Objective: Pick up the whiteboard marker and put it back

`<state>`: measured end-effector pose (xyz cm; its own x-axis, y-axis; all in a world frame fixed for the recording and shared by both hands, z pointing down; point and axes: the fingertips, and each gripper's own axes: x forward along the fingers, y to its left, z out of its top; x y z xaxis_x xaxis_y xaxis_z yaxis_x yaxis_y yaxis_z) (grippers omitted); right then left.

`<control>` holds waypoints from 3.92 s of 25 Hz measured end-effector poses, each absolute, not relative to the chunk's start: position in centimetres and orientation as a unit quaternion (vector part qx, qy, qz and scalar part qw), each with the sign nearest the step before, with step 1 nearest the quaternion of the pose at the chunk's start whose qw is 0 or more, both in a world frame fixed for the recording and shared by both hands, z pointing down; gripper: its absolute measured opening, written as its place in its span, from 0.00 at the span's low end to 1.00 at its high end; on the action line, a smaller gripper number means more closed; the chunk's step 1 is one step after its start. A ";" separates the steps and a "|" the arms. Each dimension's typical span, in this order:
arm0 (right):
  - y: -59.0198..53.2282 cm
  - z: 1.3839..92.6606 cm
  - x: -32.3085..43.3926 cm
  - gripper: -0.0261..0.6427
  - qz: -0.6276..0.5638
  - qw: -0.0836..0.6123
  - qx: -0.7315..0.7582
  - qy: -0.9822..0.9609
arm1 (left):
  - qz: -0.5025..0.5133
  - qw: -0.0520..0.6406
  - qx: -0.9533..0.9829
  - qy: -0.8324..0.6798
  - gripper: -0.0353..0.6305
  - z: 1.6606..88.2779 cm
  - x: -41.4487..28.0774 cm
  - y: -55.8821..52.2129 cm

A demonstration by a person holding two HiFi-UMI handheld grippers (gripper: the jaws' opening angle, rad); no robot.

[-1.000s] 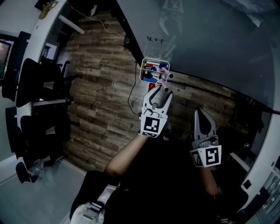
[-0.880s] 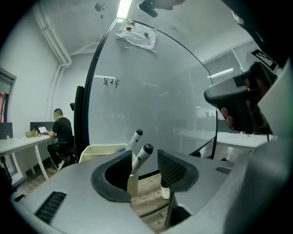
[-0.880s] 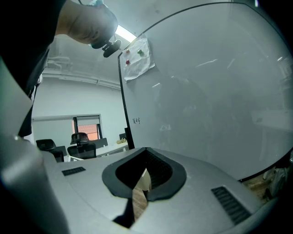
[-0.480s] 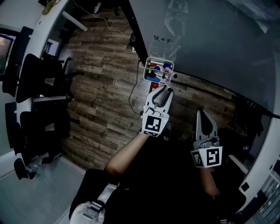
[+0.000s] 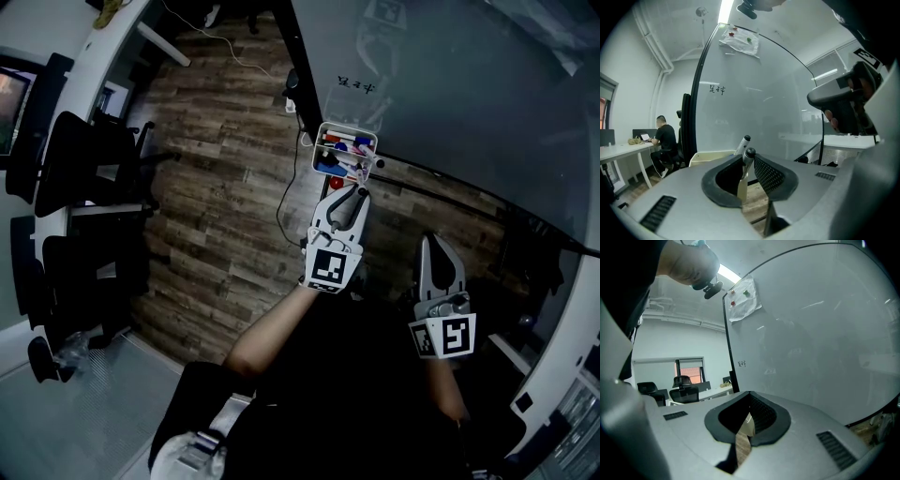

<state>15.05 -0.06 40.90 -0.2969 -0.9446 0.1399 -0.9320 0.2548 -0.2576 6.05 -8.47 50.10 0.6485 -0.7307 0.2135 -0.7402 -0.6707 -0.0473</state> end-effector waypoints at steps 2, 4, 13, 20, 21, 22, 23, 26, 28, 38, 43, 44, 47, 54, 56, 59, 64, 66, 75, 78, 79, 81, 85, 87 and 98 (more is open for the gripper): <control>-0.1 40.9 15.0 0.06 -0.146 0.022 -0.591 0.793 | 0.105 0.023 0.907 -0.407 0.18 50.0 5.8 -8.5; -0.2 40.8 14.9 0.06 -0.145 0.023 -0.590 0.794 | 0.104 0.022 0.907 -0.408 0.18 49.8 5.7 -8.4; -0.1 40.6 14.6 0.06 -0.140 0.023 -0.585 0.799 | 0.093 0.017 0.906 -0.413 0.17 48.6 5.2 -8.3; 0.1 40.5 14.4 0.06 -0.138 0.023 -0.581 0.801 | 0.080 0.013 0.905 -0.418 0.17 47.6 4.8 -8.1; 0.1 40.5 14.4 0.06 -0.138 0.023 -0.581 0.802 | 0.078 0.014 0.905 -0.418 0.17 47.5 4.7 -8.0; 0.2 40.4 14.4 0.06 -0.137 0.024 -0.581 0.802 | 0.075 0.017 0.904 -0.420 0.17 47.3 4.6 -8.0; 0.2 40.4 14.4 0.06 -0.137 0.024 -0.581 0.802 | 0.072 0.021 0.904 -0.421 0.17 47.2 4.5 -8.0; 0.2 40.3 14.4 0.06 -0.137 0.026 -0.580 0.802 | 0.064 0.023 0.903 -0.424 0.17 46.5 4.3 -8.0; 0.2 40.4 14.4 0.06 -0.137 0.025 -0.579 0.804 | 0.062 0.020 0.903 -0.426 0.17 46.1 4.2 -7.9; 0.5 40.0 14.3 0.06 -0.129 0.032 -0.573 0.809 | 0.046 0.012 0.897 -0.439 0.17 43.8 3.0 -6.9; 0.8 39.6 14.4 0.06 -0.123 0.035 -0.570 0.812 | 0.037 0.007 0.893 -0.448 0.17 42.4 2.4 -6.1; 0.9 39.6 14.4 0.06 -0.123 0.036 -0.569 0.812 | 0.035 0.008 0.893 -0.449 0.17 42.1 2.3 -6.0; 1.1 39.5 14.5 0.06 -0.120 0.038 -0.568 0.813 | 0.031 0.007 0.892 -0.451 0.17 41.3 2.2 -5.6; 1.8 39.0 14.5 0.06 -0.113 0.041 -0.564 0.817 | 0.024 0.000 0.890 -0.455 0.17 40.3 1.8 -4.2; 2.0 38.9 14.5 0.06 -0.111 0.043 -0.564 0.817 | 0.020 -0.001 0.890 -0.455 0.17 39.6 1.6 -3.6; 2.4 38.7 14.4 0.06 -0.109 0.046 -0.564 0.817 | 0.017 0.007 0.890 -0.455 0.17 38.5 1.2 -2.5; 3.0 38.4 14.1 0.06 -0.105 0.048 -0.562 0.819 | 0.005 0.017 0.887 -0.461 0.17 36.7 0.1 -0.5; 3.2 38.3 14.1 0.06 -0.105 0.048 -0.561 0.819 | 0.005 0.016 0.886 -0.464 0.17 36.3 -0.2 0.0; 4.2 37.9 13.4 0.06 -0.102 0.050 -0.559 0.821 | 0.010 0.021 0.881 -0.473 0.17 36.7 -0.8 1.9; 4.4 38.2 13.1 0.06 -0.104 0.047 -0.557 0.823 | 0.010 0.019 0.881 -0.473 0.16 36.9 -0.7 2.2; 4.5 38.2 13.0 0.06 -0.105 0.047 -0.556 0.823 | 0.009 0.018 0.881 -0.473 0.16 37.0 -0.7 2.3; 4.7 38.3 12.8 0.06 -0.105 0.046 -0.555 0.824 | 0.008 0.022 0.880 -0.474 0.16 37.0 -0.9 2.5; 4.6 38.2 12.7 0.06 -0.104 0.047 -0.552 0.826 | 0.002 0.026 0.879 -0.475 0.16 36.9 -1.1 2.6; 4.6 38.2 12.7 0.06 -0.103 0.046 -0.552 0.826 | -0.001 0.023 0.879 -0.476 0.16 36.7 -1.2 2.5; 4.1 38.3 12.2 0.06 -0.106 0.045 -0.552 0.826 | 0.004 0.024 0.880 -0.475 0.16 37.1 -1.7 2.2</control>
